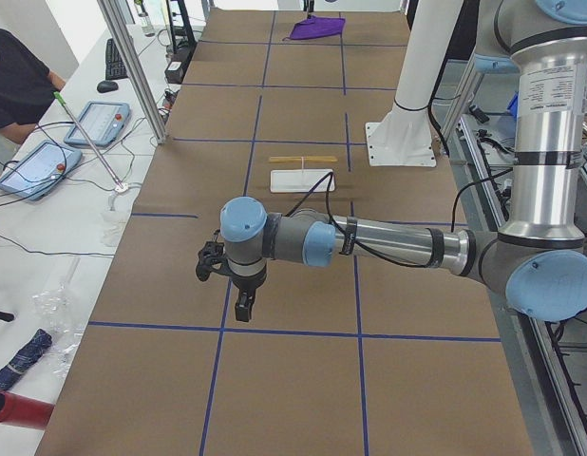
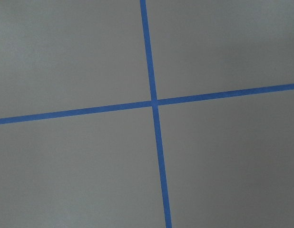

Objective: Hang towel on rack

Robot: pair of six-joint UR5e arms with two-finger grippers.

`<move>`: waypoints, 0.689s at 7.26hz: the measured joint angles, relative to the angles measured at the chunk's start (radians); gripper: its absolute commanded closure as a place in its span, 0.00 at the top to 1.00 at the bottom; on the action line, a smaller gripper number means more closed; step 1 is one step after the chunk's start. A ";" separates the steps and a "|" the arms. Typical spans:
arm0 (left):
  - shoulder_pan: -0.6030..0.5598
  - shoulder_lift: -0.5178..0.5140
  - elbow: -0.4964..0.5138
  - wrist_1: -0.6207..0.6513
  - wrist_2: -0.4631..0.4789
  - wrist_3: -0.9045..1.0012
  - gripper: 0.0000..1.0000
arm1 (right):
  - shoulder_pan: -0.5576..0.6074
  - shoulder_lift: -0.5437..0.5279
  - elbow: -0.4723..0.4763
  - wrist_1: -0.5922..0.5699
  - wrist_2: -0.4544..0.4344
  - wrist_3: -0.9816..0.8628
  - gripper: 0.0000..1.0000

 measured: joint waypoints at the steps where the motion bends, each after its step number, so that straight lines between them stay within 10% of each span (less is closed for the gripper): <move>1: 0.000 0.000 0.000 0.000 0.000 0.000 1.00 | -0.024 -0.001 -0.031 0.022 -0.004 0.000 1.00; 5: 0.000 -0.006 -0.001 -0.002 0.000 0.002 1.00 | -0.088 -0.026 -0.068 0.045 -0.035 -0.001 1.00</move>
